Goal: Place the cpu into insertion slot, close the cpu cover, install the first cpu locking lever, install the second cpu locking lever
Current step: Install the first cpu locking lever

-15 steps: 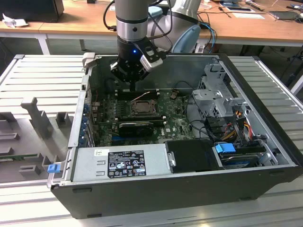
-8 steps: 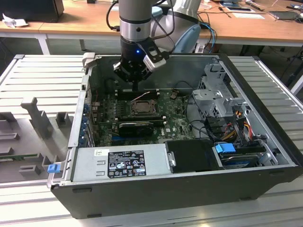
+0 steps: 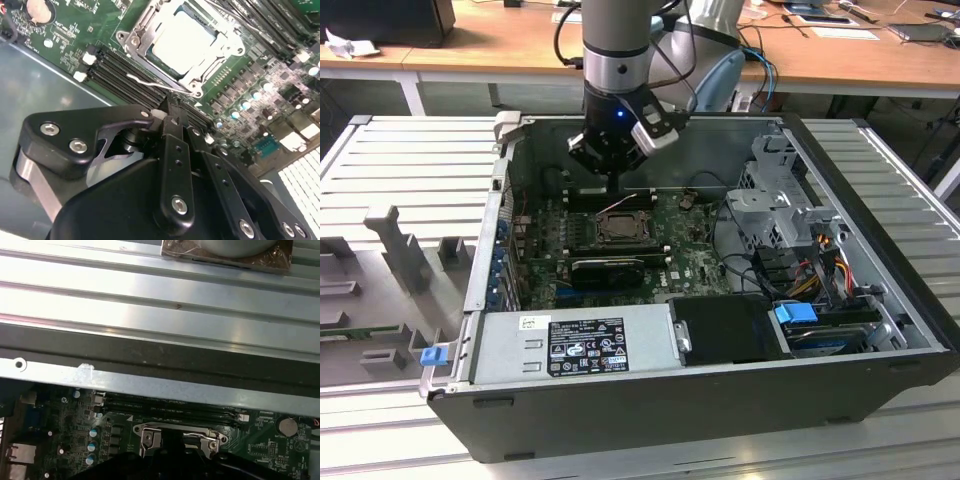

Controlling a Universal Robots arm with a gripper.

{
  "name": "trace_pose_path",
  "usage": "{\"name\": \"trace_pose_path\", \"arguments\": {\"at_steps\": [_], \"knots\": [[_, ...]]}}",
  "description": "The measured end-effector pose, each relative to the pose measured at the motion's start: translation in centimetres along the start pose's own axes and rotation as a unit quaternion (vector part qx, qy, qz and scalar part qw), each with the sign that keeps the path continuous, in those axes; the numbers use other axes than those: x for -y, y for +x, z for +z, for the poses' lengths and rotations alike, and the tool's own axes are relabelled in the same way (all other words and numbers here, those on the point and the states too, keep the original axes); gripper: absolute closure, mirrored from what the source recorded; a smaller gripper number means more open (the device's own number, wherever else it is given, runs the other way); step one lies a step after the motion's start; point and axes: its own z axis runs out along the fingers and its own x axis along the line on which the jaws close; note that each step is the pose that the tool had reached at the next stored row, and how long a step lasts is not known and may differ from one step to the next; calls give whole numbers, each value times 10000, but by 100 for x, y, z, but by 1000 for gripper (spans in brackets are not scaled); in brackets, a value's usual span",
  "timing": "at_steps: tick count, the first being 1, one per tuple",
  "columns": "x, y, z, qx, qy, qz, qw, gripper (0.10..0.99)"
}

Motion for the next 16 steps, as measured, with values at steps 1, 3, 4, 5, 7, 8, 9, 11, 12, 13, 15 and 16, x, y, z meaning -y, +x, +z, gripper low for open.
{"name": "trace_pose_path", "arguments": {"at_steps": [1, 3, 4, 5, 7, 8, 9, 11, 12, 13, 15, 16], "knots": [[2, -1, 24, 8, 1, 130, 9999, 980], [2, -7, 55, 13, -14, 188, 9998, 980], [3, -9, 63, 14, -29, 190, 9998, 980], [4, -12, 69, 16, -48, 193, 9998, 980], [6, -29, 83, 24, -114, 213, 9997, 980], [8, -44, 102, 30, -148, 238, 9996, 980], [10, -49, 113, 30, -157, 245, 9996, 980], [2, -68, 158, 32, -169, 250, 9995, 980], [-2, -75, 173, 32, -171, 251, 9995, 980], [-6, -79, 182, 32, -171, 251, 9995, 980], [-14, -94, 202, 32, -173, 250, 9995, 980], [-17, -101, 210, 32, -176, 250, 9995, 980]]}}
